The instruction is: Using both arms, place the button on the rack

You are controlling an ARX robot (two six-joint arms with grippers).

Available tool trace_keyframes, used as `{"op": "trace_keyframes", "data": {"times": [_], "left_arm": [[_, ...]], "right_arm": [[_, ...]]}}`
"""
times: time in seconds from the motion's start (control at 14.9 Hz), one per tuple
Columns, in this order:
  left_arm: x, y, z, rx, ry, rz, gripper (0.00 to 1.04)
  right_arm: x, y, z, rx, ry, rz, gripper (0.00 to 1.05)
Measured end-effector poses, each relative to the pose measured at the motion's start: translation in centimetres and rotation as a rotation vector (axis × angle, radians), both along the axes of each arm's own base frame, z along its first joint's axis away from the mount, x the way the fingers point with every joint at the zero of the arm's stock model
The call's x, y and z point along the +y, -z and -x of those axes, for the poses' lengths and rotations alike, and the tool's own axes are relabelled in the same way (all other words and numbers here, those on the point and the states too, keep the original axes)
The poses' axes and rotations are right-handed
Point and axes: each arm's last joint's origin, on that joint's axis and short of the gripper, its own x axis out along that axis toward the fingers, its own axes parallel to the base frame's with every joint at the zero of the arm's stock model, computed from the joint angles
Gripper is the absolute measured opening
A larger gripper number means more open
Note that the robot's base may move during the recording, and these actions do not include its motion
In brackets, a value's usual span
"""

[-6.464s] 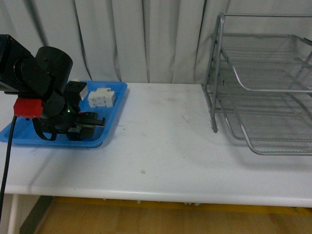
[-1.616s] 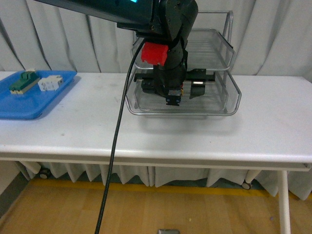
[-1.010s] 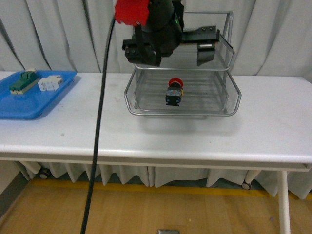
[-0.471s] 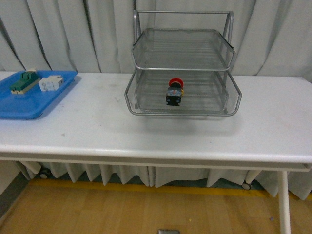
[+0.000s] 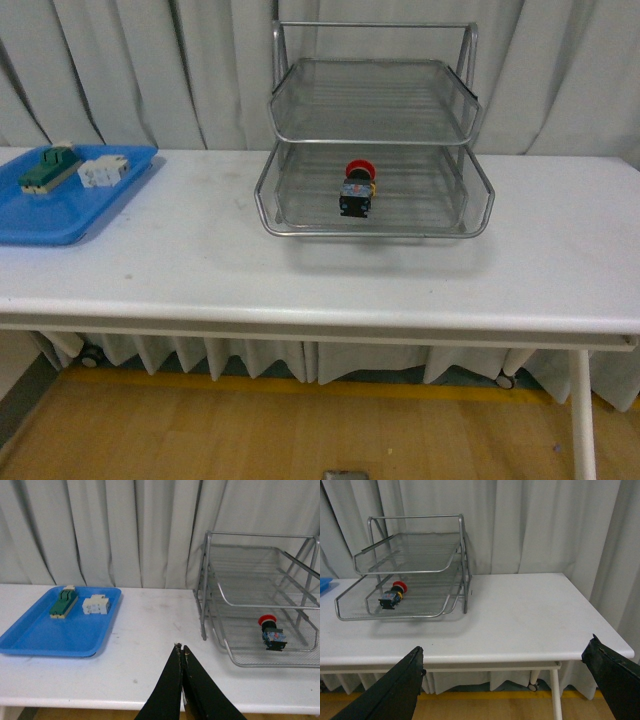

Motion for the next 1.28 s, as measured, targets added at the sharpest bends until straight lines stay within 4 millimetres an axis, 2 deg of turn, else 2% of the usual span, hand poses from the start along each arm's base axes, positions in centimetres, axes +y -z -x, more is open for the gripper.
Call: {"op": "trace_keyframes", "data": {"times": [0.27, 0.4, 0.74, 1.08, 1.28], "left_arm": [[1.2, 2.6, 3.0, -0.006, -0.003, -0.002, 0.02], [2.5, 3.5, 4.0, -0.007, -0.017, -0.001, 0.02], [2.4, 5.0, 6.1, -0.008, -0.004, -0.002, 0.02], [2.4, 6.1, 7.3, -0.012, -0.005, -0.001, 0.02], [2.4, 6.0, 7.9, -0.025, -0.004, -0.001, 0.02]], "right_arm": [[0.0, 0.0, 0.0, 0.0, 0.0, 0.0, 0.98], [0.0, 0.0, 0.0, 0.0, 0.0, 0.0, 0.98], [0.0, 0.0, 0.0, 0.0, 0.0, 0.0, 0.98], [0.0, 0.0, 0.0, 0.0, 0.0, 0.0, 0.98], [0.0, 0.0, 0.0, 0.0, 0.0, 0.0, 0.98]]}}
